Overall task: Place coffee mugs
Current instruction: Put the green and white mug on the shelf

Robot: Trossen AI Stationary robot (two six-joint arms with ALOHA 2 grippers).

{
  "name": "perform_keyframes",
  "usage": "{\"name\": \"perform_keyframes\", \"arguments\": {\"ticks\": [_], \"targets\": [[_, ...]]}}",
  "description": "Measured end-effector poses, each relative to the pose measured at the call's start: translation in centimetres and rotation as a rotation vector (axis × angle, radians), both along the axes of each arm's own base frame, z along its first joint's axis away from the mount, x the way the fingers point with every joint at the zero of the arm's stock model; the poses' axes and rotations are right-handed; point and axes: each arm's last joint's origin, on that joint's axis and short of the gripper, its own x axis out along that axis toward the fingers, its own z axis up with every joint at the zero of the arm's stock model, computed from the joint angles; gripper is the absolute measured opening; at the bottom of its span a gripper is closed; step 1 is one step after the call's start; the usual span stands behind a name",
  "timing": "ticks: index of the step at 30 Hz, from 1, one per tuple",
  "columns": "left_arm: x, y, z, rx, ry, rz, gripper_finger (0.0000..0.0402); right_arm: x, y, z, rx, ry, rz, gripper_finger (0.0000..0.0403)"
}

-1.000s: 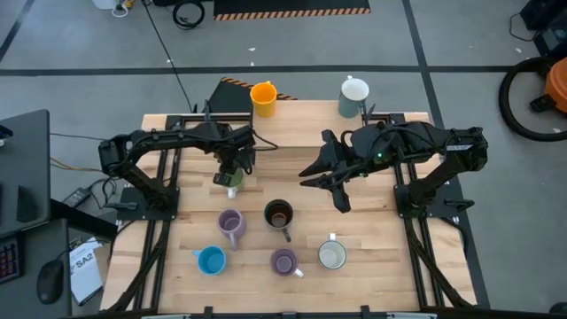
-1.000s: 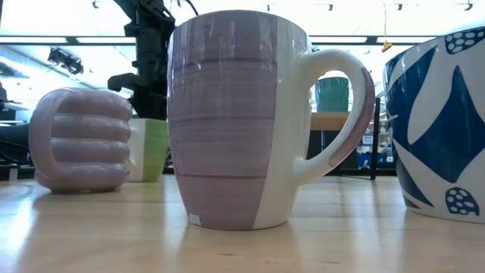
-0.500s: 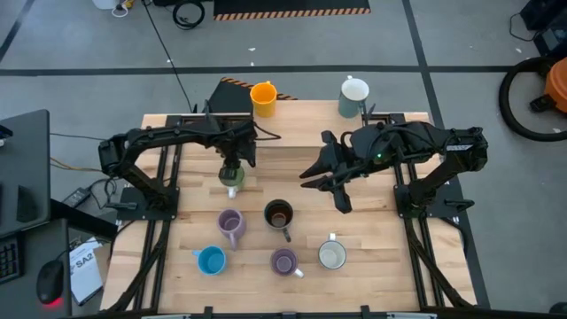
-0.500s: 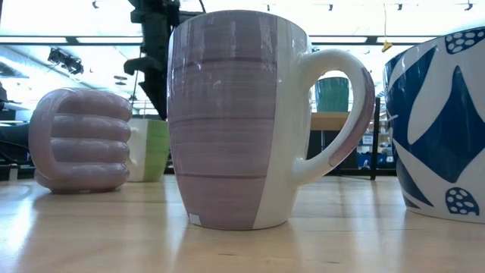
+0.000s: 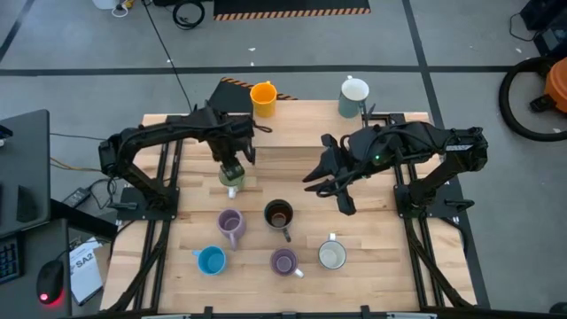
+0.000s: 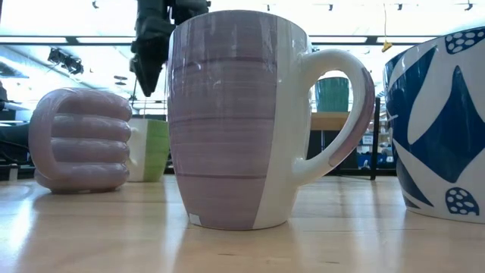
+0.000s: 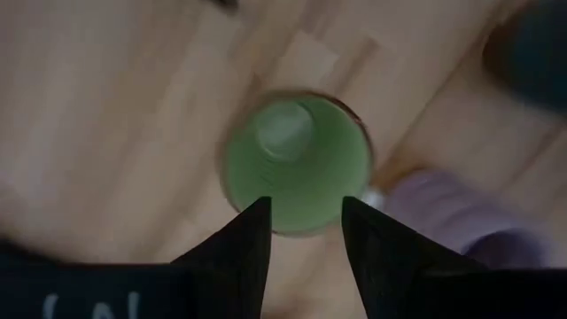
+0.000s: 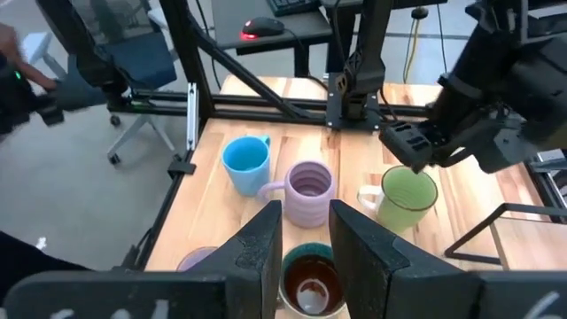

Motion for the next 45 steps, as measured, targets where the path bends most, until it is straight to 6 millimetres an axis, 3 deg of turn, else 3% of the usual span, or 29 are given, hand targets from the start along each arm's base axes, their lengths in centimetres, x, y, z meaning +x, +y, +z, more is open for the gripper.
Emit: {"name": "perform_keyframes", "arguments": {"ticks": [3, 6, 14, 20, 28, 39, 45], "targets": [[0.3, -1.2, 0.0, -0.037, 0.019, 0.215, 0.0146, 0.0, 0.0, -0.1, -0.002, 0.006, 0.005, 0.0102], [0.8, -3.0, 0.0, 0.003, 0.030, 0.323, 0.0146, -0.1, 0.1, -0.1, 0.002, 0.007, 0.038, 0.0102], [1.5, -8.3, 0.0, 0.149, 0.002, 0.447, 0.0146, -0.1, 0.2, -0.1, 0.011, 0.011, 0.081, 0.0102], [1.5, -10.3, 0.0, 0.195, -0.037, 0.543, 0.0146, -0.1, 0.3, -0.1, 0.017, 0.012, 0.089, 0.0102], [1.4, -11.7, -4.3, 0.099, -0.028, 0.631, 0.0143, -0.1, 0.3, -0.1, 0.025, 0.015, 0.088, 0.0102], [0.6, -11.1, -6.1, 0.104, 0.003, 0.781, 0.0142, -0.1, 0.4, -0.1, 0.023, 0.014, 0.092, 0.0102], [1.1, -10.5, -7.6, 0.073, -0.069, 0.812, 0.0142, -0.1, 0.4, -0.1, 0.023, 0.014, 0.093, 0.0102]]}}
